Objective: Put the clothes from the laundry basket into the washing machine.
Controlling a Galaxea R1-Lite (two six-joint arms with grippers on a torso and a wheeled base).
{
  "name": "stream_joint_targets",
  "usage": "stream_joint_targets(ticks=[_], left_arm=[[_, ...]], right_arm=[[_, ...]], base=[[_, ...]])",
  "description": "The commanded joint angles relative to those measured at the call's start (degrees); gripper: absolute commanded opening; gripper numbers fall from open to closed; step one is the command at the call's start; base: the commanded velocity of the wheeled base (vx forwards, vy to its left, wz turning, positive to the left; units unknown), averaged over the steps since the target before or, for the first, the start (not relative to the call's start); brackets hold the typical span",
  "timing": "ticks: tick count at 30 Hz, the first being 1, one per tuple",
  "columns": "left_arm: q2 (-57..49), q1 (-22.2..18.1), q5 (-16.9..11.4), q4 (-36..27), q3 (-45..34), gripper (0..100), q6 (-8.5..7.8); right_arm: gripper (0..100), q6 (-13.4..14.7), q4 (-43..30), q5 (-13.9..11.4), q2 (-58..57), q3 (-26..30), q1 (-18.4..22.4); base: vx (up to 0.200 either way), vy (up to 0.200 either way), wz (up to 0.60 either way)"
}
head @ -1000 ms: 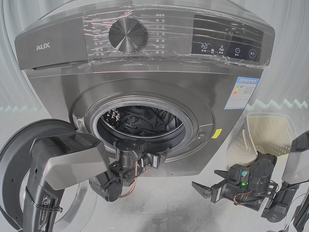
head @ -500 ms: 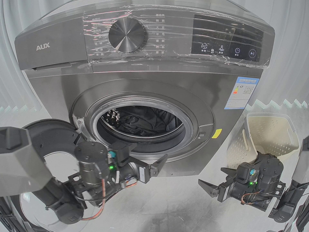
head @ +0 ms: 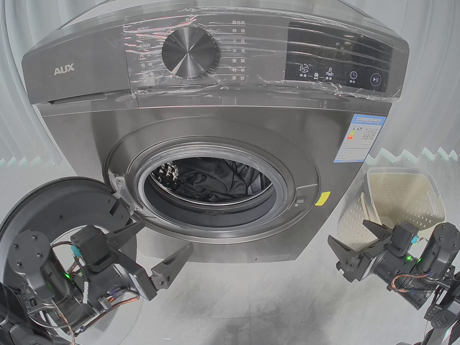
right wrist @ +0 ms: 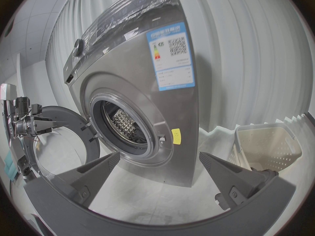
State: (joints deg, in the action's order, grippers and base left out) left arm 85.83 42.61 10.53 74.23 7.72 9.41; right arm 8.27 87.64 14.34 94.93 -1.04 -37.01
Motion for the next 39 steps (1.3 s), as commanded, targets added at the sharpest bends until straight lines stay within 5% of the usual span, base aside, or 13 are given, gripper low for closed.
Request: stream_joint_targets(ticks=[1, 13, 18, 20, 25, 33, 39], left_arm=[[-6.91, -0.42, 0.63, -0.31, -2.18, 100, -0.01], [-11.21, -4.02, 2.21, -0.49, -7.72, 100, -0.71], [-15.08, -4.20, 2.30, -1.19, -7.72, 100, -1.59], [-17.02, -4.20, 2.91, -3.56, -7.72, 100, -3.08], [-23.08, -4.29, 4.15, -8.84, -7.63, 100, -3.26], [-37.41, -5.25, 4.23, -24.13, -7.63, 100, -3.35], [-51.38, -9.47, 3.97, -37.49, -7.72, 100, -3.87]], right_arm=[[100, -0.62, -1.68, 0.25, -5.98, 1.04, 1.15], [100, 0.17, -30.33, -0.10, -28.75, 1.04, 1.33], [100, 0.26, -35.96, -0.19, -34.20, 1.04, 2.38], [100, 0.26, -37.28, -0.10, -36.13, 1.04, 3.35], [100, 0.26, -40.18, -0.10, -40.08, 1.04, 4.67], [100, -0.36, -55.03, -0.19, -51.42, 1.04, 10.64], [100, -5.10, -65.05, -1.06, -65.57, 1.04, 18.38]], base=[[0.000, 0.000, 0.00], [-0.183, 0.000, 0.00], [-0.200, 0.000, 0.00], [-0.200, 0.000, 0.00], [-0.200, 0.000, 0.00], [-0.175, 0.000, 0.00], [0.000, 0.000, 0.00]])
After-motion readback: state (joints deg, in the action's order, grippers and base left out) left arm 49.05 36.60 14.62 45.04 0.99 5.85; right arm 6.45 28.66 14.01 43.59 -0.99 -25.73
